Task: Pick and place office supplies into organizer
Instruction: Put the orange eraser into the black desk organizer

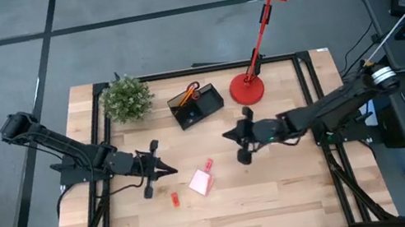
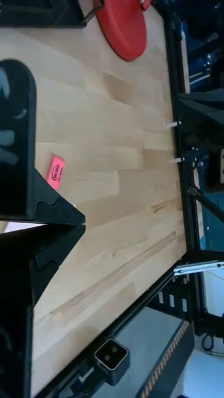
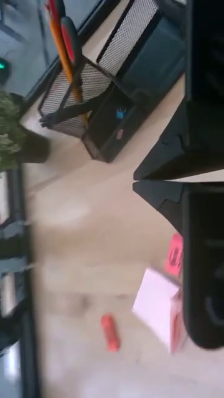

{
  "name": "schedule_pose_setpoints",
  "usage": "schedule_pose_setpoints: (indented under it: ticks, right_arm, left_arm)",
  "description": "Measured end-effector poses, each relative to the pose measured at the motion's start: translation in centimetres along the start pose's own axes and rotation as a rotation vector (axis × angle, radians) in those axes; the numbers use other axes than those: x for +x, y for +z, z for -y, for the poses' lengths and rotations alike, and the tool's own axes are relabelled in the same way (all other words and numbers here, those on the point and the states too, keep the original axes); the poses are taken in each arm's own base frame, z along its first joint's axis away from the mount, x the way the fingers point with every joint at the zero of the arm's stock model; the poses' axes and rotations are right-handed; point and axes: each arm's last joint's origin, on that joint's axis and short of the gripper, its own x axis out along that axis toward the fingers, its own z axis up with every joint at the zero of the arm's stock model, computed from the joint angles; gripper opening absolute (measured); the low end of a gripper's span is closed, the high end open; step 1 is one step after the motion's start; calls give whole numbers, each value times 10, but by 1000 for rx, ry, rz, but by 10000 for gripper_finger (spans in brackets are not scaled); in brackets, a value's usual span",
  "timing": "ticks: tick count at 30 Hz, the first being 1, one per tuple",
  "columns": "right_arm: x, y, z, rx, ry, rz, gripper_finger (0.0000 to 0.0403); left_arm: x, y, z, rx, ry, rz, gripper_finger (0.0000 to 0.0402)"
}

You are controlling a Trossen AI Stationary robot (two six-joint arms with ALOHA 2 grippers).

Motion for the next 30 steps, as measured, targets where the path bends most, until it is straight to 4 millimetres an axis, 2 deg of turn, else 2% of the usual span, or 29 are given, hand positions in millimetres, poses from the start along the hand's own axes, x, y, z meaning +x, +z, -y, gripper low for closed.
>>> schedule_pose_setpoints:
  ticks: [6, 9, 14, 24, 30]
  right_arm:
    - [-16, -25, 2, 30, 50, 94, 5]
    - [-16, -29, 3, 36, 57, 109, 4]
    - [-16, -30, 3, 14, 56, 112, 16]
    - [-17, -27, 2, -39, 59, 115, 19]
    - [-19, -30, -5, -52, 106, 103, 20]
  left_arm:
    - [0, -2, 0, -27, -9, -26, 2]
    - [-1, 0, 0, -72, -1, -88, 2]
    - [3, 16, 5, -132, 12, -184, 2]
    - [35, 56, 38, -23, 1, -415, 1]
    - [52, 66, 57, 126, -79, -481, 6]
